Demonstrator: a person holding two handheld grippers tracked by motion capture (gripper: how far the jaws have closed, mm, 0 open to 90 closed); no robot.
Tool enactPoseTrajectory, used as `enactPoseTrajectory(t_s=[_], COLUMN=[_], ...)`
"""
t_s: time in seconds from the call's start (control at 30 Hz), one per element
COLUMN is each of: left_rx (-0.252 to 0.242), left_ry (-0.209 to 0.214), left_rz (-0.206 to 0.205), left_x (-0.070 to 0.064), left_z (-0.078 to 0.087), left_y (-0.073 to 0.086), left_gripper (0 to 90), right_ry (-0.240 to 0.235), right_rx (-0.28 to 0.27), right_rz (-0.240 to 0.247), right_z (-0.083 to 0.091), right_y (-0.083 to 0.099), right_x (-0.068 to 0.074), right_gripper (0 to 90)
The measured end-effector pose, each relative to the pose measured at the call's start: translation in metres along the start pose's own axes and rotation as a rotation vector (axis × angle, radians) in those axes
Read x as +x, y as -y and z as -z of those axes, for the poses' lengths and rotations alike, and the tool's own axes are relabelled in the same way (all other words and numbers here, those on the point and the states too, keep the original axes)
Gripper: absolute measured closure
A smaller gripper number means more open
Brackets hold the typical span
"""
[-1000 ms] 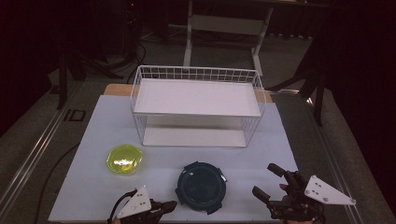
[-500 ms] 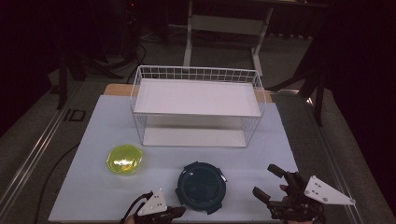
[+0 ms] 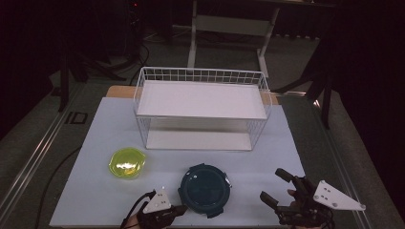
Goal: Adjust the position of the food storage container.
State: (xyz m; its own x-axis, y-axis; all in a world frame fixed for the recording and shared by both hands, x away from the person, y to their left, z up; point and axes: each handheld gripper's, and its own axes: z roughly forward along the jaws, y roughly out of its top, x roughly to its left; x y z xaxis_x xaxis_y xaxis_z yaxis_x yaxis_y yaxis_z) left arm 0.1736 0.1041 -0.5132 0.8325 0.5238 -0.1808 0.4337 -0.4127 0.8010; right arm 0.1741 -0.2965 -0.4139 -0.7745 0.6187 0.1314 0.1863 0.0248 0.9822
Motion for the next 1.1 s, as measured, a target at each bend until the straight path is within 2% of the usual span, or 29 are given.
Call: enactPoseTrajectory(t_s=[0.03, 0.07, 0.2, 0.27, 0.4, 0.47, 0.57, 0.6, 0.63, 0.7, 0.9, 0.97, 1.03, 1.1], left_rx=[0.000, 0.003, 0.000, -0.003, -0.012, -0.027, -0.041, -0.041, -0.039, -0.033, -0.022, -0.013, -0.008, -0.009], left_ry=[0.000, -0.040, -0.078, -0.084, -0.056, -0.081, -0.117, -0.117, -0.128, -0.139, -0.122, -0.111, -0.127, -0.127], left_rz=[0.000, 0.003, 0.010, 0.017, 0.012, -0.001, 0.025, 0.025, 0.038, 0.041, 0.063, 0.060, 0.040, 0.041], left_x=[0.000, 0.006, 0.016, 0.019, 0.020, 0.022, 0.032, 0.032, 0.040, 0.045, 0.051, 0.050, 0.048, 0.049], left_z=[0.000, 0.002, 0.005, 0.005, 0.010, 0.017, 0.021, 0.021, 0.020, 0.017, 0.010, 0.006, 0.004, 0.004], left_y=[0.000, -0.001, -0.003, -0.003, -0.005, -0.007, -0.009, -0.009, -0.010, -0.010, -0.009, -0.009, -0.010, -0.010], left_gripper=[89.4, 89.4, 89.3, 89.3, 89.2, 89.2, 89.2, 89.2, 89.2, 89.2, 89.3, 89.3, 89.2, 89.3], right_ry=[0.000, 0.000, -0.004, -0.005, -0.006, -0.006, -0.005, -0.006, -0.006, -0.007, -0.007, -0.008, -0.009, -0.009], right_rx=[0.000, 0.001, 0.003, 0.004, 0.005, 0.005, 0.002, 0.004, 0.005, 0.007, 0.009, 0.011, 0.012, 0.013], right_rz=[0.000, -0.004, -0.010, -0.008, -0.006, -0.009, -0.009, -0.008, -0.008, -0.003, -0.012, -0.011, -0.006, -0.006], right_z=[0.000, 0.000, -0.001, -0.001, -0.001, 0.000, 0.000, 0.000, 0.000, -0.001, 0.000, -0.001, -0.001, -0.002], right_y=[0.000, 0.000, 0.001, 0.001, 0.001, 0.001, 0.001, 0.001, 0.001, 0.001, 0.002, 0.002, 0.003, 0.003], right_x=[0.000, -0.001, -0.001, 0.000, 0.000, 0.000, -0.001, -0.001, -0.001, 0.000, -0.002, -0.002, -0.002, -0.002], right_gripper=[10.9, 10.9, 10.9, 10.9, 10.9, 10.9, 10.9, 10.9, 10.9, 10.9, 10.9, 10.9, 10.9, 10.9])
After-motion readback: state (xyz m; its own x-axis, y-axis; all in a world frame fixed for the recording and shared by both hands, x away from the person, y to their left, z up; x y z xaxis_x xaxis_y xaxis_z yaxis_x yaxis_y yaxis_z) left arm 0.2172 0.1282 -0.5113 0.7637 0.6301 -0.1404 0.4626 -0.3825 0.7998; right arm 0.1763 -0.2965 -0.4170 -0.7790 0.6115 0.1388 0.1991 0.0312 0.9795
